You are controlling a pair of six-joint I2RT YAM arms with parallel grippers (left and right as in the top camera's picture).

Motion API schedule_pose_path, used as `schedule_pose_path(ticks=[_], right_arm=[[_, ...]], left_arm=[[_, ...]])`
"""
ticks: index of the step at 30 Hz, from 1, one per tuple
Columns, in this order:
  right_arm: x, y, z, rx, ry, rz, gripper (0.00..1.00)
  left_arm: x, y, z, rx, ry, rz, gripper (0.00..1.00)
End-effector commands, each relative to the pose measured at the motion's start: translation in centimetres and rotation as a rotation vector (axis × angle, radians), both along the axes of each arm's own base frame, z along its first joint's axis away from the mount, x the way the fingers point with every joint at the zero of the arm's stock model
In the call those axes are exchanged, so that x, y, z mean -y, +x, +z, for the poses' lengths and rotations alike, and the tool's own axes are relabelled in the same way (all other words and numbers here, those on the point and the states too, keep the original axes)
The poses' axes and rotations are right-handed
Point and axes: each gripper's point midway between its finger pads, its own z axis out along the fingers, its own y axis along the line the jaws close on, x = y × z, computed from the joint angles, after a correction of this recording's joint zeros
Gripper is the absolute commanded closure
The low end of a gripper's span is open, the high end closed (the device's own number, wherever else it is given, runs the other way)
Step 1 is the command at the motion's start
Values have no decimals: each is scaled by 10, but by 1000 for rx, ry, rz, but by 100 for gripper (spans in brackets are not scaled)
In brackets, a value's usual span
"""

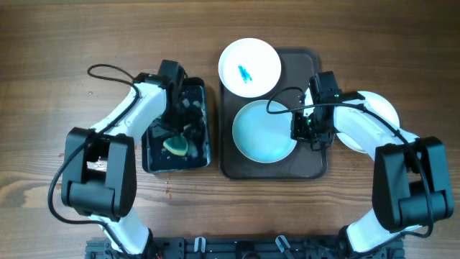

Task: Clean dirty plates on tray and stack at the side
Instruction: 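Put the sponge back into the black tray with the left gripper, then lift the cleaned plate with the right gripper and carry it rightward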

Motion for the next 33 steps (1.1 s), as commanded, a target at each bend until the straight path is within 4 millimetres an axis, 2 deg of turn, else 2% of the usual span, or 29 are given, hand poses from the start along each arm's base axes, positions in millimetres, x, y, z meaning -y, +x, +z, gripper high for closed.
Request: schedule_pose_path(ticks=[1, 3, 4, 5, 6, 9, 10, 13, 16, 19, 20, 23, 27, 33], right_arm=[[18, -3, -1, -34, -96, 15, 96], [17, 4, 20, -4, -90, 15, 96], [16, 6, 35, 16, -87, 20, 96], [11, 7, 59, 37, -59, 76, 96], [11, 6, 71, 36, -57, 95, 95], [0, 5, 95, 24, -54, 127, 96], [-13, 7, 106, 42, -51, 166, 96], [-59, 7, 124, 103, -36, 287, 96], [-108, 11, 128, 140, -28, 364, 96], [-161, 24, 125, 177, -9, 453, 96], [-173, 30, 124, 189, -18, 461, 96], [-185, 60, 136, 351, -142, 386, 96], [-190, 78, 173, 580, -308, 349, 96], [-191, 66, 227, 832, -561, 318, 96]], left_arm=[[5, 8, 25, 56, -46, -18, 71], [6, 14, 47, 110, -57, -27, 54], [5, 18, 65, 156, -66, -22, 39], [0, 21, 92, 229, -79, -7, 14], [-5, 20, 108, 267, -84, 6, 0], [-25, 18, 147, 376, -93, 62, 0], [-41, 15, 169, 449, -94, 108, 0], [-76, 2, 211, 586, -86, 210, 0], [-98, -17, 237, 672, -67, 280, 0], [-102, -32, 250, 710, -60, 298, 0], [-102, -35, 253, 718, -60, 297, 0], [-102, -35, 253, 720, -60, 297, 0], [-102, -35, 253, 720, -60, 297, 0], [-102, -35, 253, 720, -60, 297, 0]])
